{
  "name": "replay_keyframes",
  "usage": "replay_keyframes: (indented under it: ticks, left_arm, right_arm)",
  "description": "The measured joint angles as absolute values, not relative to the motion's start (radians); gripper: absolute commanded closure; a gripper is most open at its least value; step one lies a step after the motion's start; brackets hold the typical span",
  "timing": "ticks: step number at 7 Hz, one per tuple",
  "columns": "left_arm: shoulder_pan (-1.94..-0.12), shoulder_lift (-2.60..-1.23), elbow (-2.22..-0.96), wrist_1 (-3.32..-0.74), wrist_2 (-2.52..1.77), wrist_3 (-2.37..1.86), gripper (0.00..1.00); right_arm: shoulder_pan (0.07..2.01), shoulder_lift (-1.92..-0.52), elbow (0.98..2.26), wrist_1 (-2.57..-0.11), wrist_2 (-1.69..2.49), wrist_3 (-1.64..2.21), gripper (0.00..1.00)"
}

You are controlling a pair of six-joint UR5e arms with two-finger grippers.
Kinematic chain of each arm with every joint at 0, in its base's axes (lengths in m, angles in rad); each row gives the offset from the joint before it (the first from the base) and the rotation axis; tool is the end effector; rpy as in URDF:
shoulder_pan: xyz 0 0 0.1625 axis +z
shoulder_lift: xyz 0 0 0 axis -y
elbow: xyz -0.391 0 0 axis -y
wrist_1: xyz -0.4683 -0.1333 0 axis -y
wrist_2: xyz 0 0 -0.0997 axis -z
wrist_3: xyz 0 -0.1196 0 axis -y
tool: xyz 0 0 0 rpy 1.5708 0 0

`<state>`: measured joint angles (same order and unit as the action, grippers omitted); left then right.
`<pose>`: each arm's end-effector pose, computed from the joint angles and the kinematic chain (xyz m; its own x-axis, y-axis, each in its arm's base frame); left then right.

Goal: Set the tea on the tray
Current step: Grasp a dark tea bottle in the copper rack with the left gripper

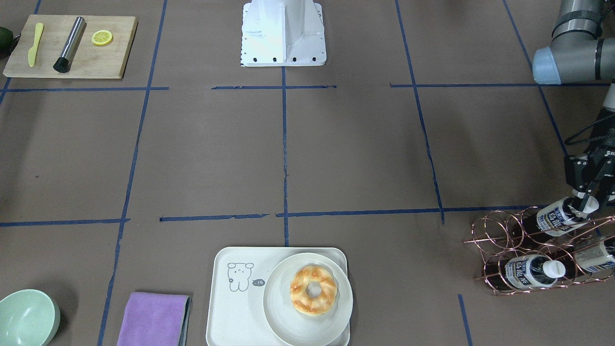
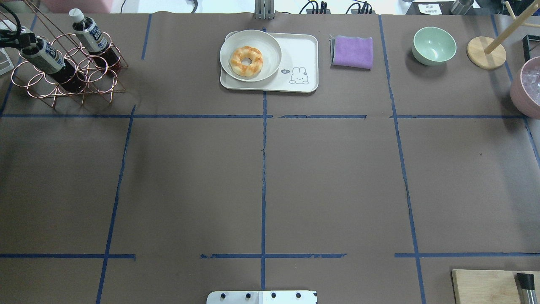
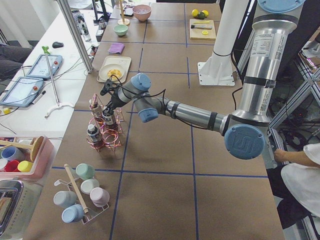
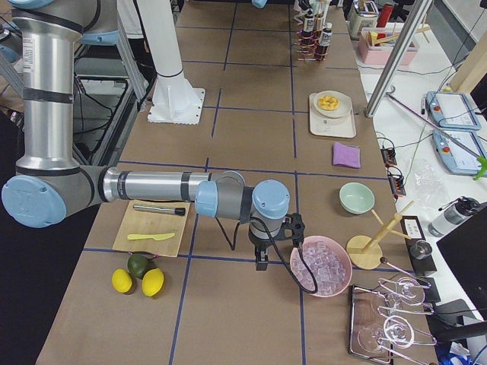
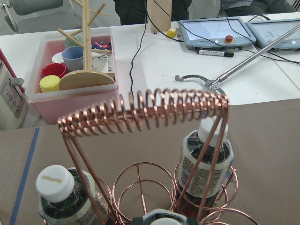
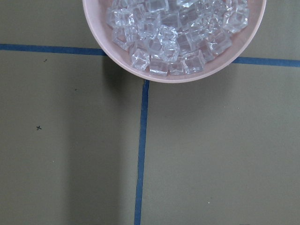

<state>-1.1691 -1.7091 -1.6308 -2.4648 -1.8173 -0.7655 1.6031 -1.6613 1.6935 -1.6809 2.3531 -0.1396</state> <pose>0.1630 -0.6499 0.4224 0.7073 0.1235 -0.6961 0.4300 0.7064 0.5622 0.0659 -0.5237 0.6292 0.7048 -0.0617 0.7068 0.0665 0.9976 0.0207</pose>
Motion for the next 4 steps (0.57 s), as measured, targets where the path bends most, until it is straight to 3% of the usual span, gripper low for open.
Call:
replay_keyframes:
  ticks: [4]
  left_arm:
    - [-1.247,-1.716,-1.638,-2.46,-1.928,-0.765,1.0]
  right_arm:
    - [1.602,-1.661,1.693,-1.68,2.353,-0.14,0.0]
